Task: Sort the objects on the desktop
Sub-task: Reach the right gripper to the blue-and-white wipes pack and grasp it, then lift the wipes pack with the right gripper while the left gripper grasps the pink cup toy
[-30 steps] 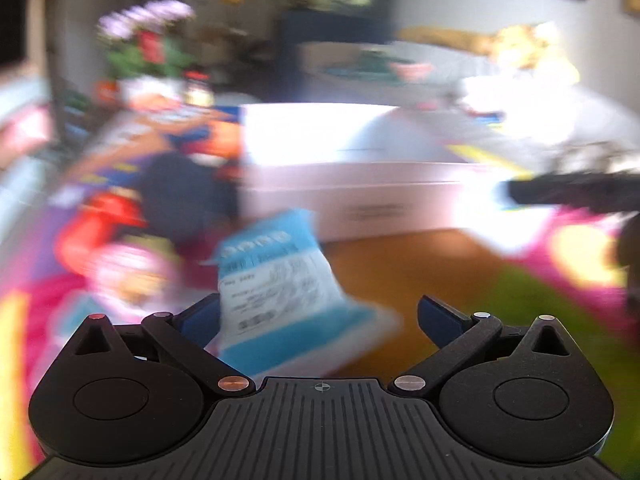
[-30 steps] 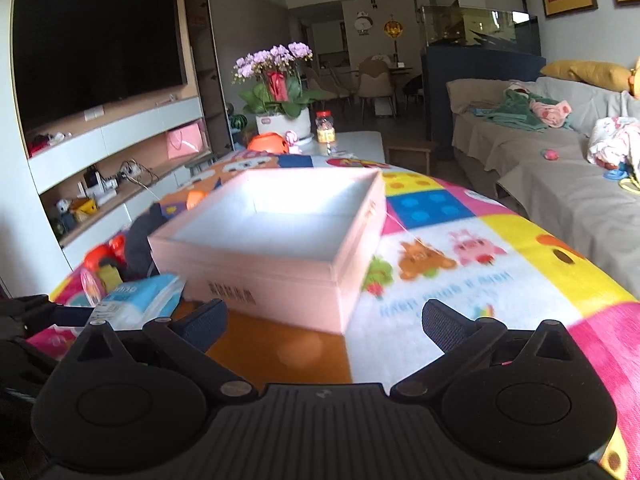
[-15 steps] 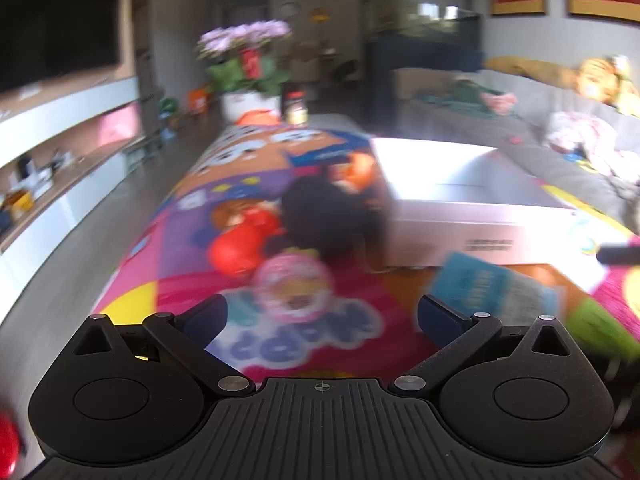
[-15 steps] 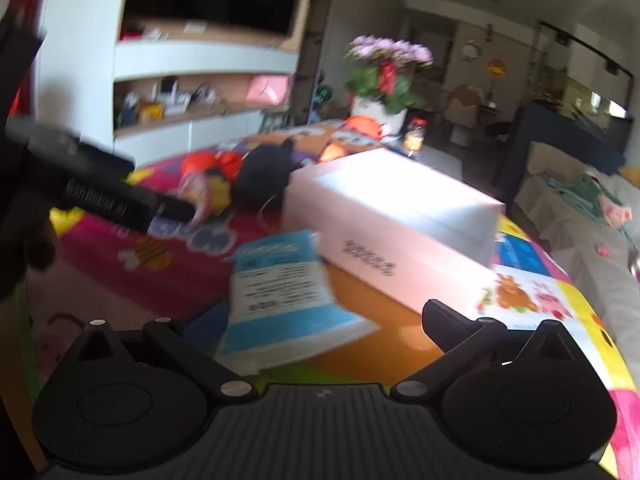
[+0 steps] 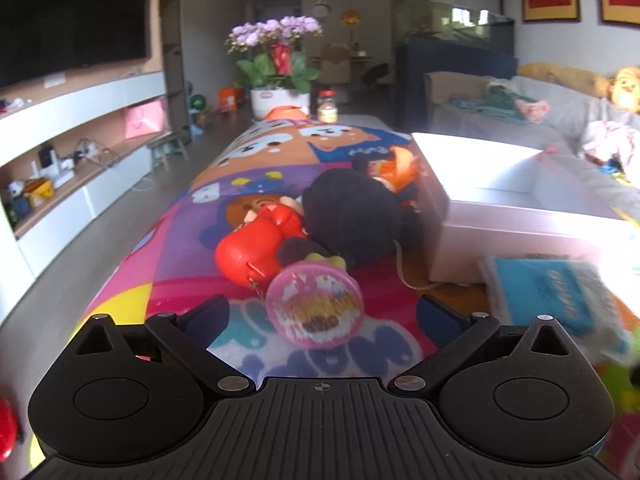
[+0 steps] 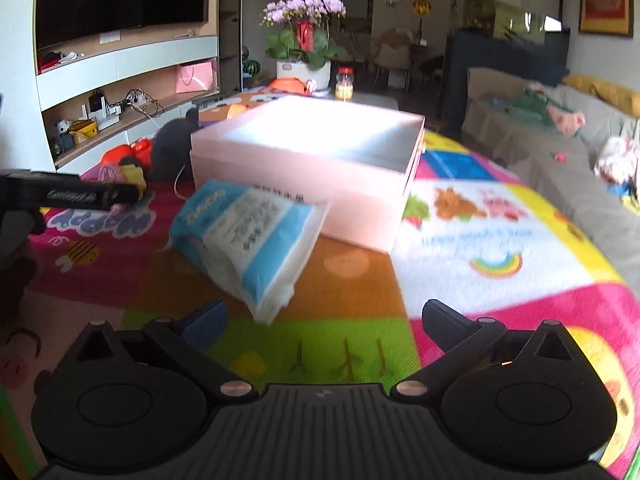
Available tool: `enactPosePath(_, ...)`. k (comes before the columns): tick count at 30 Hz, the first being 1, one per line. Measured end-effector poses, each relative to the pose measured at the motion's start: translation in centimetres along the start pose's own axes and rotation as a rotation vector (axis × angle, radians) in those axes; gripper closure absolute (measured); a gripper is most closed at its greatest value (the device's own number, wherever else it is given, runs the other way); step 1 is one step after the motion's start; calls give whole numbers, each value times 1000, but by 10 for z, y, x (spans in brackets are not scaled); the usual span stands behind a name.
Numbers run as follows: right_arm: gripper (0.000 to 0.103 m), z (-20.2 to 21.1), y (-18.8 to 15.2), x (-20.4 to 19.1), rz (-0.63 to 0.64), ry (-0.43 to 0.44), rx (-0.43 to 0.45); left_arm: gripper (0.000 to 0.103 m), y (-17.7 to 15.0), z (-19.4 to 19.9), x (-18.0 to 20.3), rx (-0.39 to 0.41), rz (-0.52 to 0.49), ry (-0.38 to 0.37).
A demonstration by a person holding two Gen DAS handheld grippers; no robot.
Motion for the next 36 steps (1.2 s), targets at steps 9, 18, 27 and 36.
enactPosePath(9, 0, -16, -7, -1, -74, 46, -52, 42, 0, -11, -3, -35, -18, 21)
enactPosePath(18, 0, -17, -7, -4, -65, 39, -63, 45, -3, 49, 21, 38, -167, -88)
enactPosePath(27, 0, -20, -4, -5, -42, 35, -112, 13, -36, 68, 36, -7, -146, -199)
enactPosePath(36, 0, -3, 65, -45, 111, 172, 68, 0, -61, 61, 27, -104, -133, -242)
Point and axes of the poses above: each gripper's, at about its wrist camera, not at the fingertips, and z roughly against the way its jaws point, x to its right, y to its top, the point moved 8 cm from there along -z, roughly the way its jaws point, and after that the axes turned 13 degrees about y, right-handed, at the moved point
